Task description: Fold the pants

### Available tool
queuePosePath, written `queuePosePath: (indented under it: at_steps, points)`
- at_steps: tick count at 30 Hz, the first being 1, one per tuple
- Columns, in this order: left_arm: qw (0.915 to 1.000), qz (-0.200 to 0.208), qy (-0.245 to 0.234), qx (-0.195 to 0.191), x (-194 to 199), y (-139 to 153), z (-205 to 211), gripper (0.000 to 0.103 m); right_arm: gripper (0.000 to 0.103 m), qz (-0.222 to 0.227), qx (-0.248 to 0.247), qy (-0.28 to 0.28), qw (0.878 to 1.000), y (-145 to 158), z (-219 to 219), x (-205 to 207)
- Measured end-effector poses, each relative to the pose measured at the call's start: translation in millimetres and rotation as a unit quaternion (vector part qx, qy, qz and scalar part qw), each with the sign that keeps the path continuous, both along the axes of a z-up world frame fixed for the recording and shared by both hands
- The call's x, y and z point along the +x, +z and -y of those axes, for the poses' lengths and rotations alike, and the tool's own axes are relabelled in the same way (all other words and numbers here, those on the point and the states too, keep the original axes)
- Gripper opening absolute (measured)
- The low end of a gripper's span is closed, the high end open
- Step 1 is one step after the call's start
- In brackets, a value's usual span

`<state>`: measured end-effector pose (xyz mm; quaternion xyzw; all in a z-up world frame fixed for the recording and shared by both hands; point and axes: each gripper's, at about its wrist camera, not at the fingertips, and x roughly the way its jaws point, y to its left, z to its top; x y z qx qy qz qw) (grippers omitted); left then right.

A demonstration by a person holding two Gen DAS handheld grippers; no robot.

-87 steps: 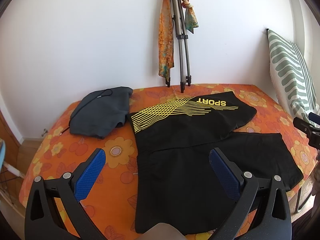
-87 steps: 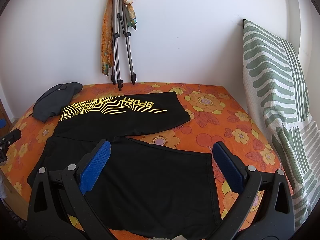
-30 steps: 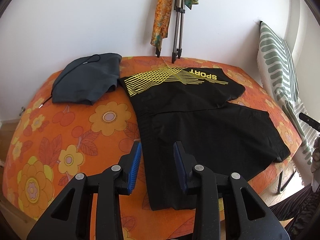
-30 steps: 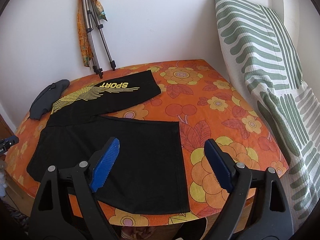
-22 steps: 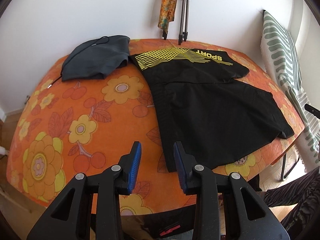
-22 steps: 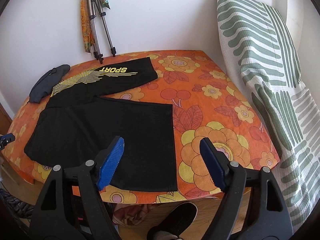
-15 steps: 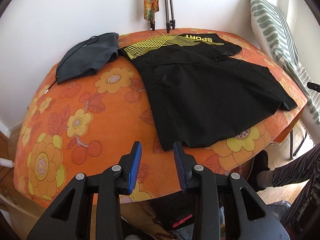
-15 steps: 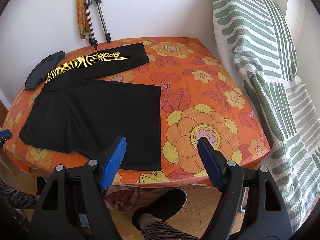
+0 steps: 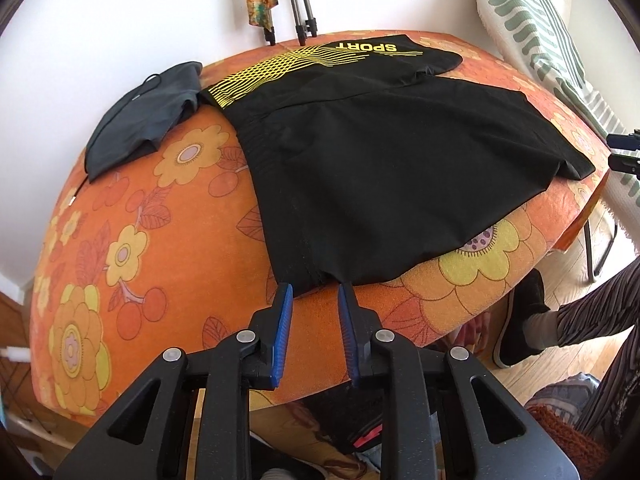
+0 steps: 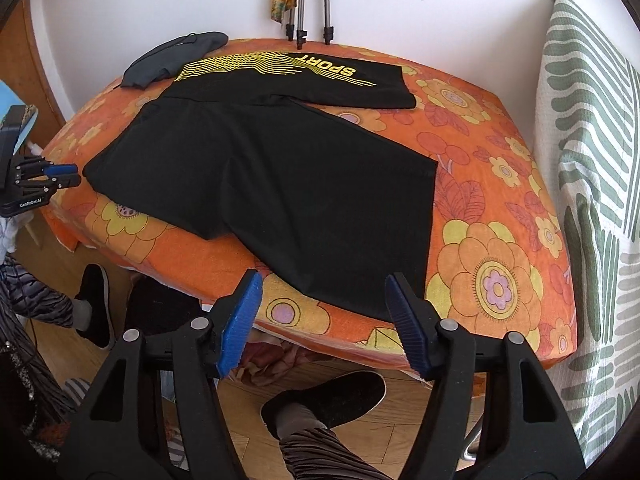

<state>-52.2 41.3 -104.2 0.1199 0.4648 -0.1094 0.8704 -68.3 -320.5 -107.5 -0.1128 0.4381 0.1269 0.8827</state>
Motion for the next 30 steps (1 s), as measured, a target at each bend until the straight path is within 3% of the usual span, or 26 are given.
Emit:
queuePosePath:
  at_steps: [7,23,24,28,30]
  points:
    - [0.9998,-0.009,-0.001,0.015,-2,-3,-4,0.022,0.067,-0.006,-0.044,0.070,0.997,-21,-44,6]
    - [0.9997,-0.024,0.002,0.003,15,-11,-6,0.022,0.066,-0.011,-0.095,0.098,0.991,-48,-63,24]
    - [0.9997,-0.023,-0.001,0.004,16,-11,-4,0.022,0.065,-0.010,-0.098,0.096,0.991,-49,-63,26]
    - [0.9997,-0.024,-0.006,0.007,17,-12,-2,0.022,0.039,-0.016,-0.098,0.081,0.992,-52,-57,37]
    - [0.9995,-0.027,-0.007,0.010,18,-14,-1,0.022,0.034,-0.020,-0.095,0.079,0.992,-54,-54,39]
